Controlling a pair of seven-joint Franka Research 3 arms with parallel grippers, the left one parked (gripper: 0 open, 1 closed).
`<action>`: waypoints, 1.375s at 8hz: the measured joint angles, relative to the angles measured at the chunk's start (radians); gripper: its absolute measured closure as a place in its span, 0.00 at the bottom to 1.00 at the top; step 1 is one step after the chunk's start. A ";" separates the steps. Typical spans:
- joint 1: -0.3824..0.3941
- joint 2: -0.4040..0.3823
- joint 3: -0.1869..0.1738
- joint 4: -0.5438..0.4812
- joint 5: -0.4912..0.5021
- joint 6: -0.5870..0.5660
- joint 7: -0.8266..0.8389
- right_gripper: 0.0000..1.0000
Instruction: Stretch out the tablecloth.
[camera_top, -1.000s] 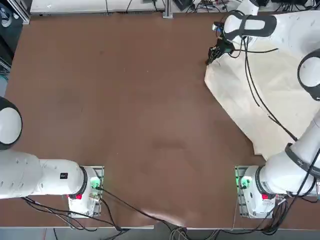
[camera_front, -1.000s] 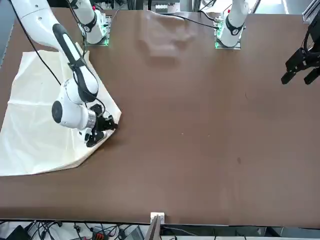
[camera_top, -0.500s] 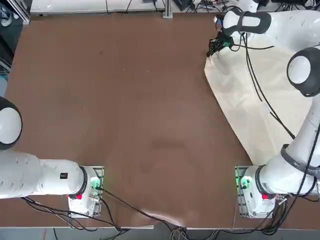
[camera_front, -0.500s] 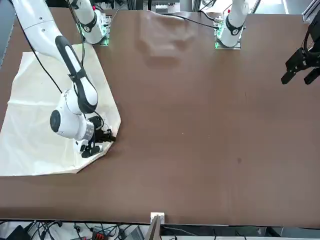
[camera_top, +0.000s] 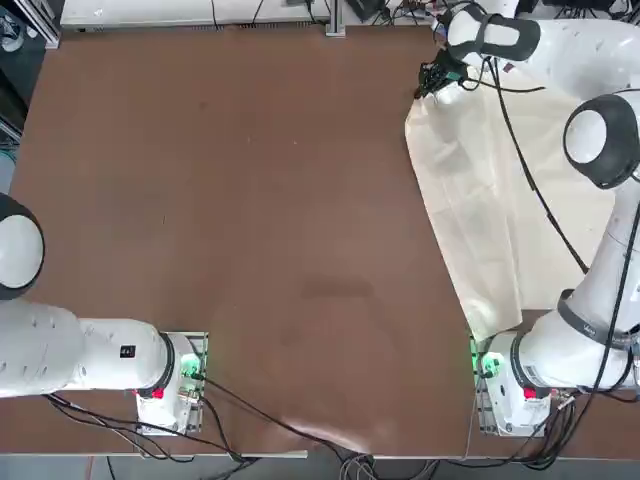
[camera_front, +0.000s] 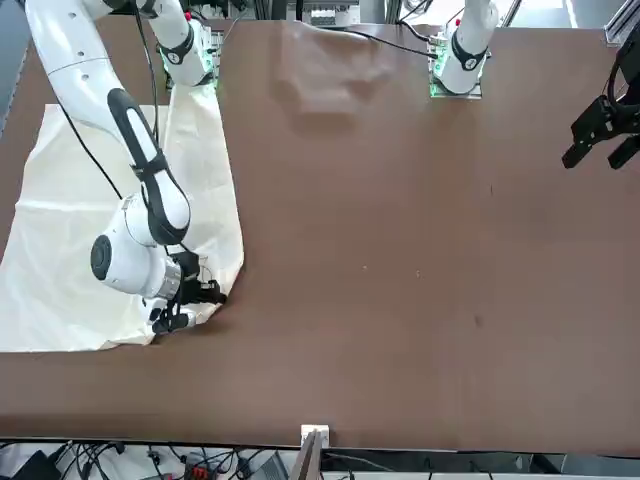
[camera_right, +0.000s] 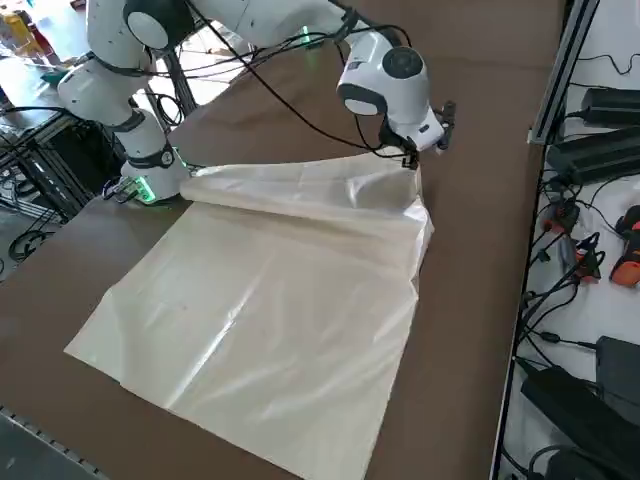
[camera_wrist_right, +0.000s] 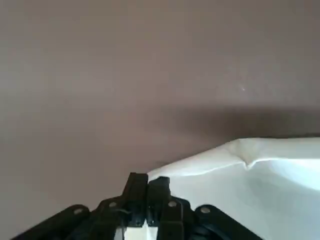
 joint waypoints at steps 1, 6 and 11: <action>0.001 0.011 0.000 0.014 0.000 0.000 0.013 0.98; 0.004 0.064 -0.003 0.098 0.000 0.002 0.063 0.98; 0.027 0.109 -0.027 0.176 0.050 0.004 0.104 0.98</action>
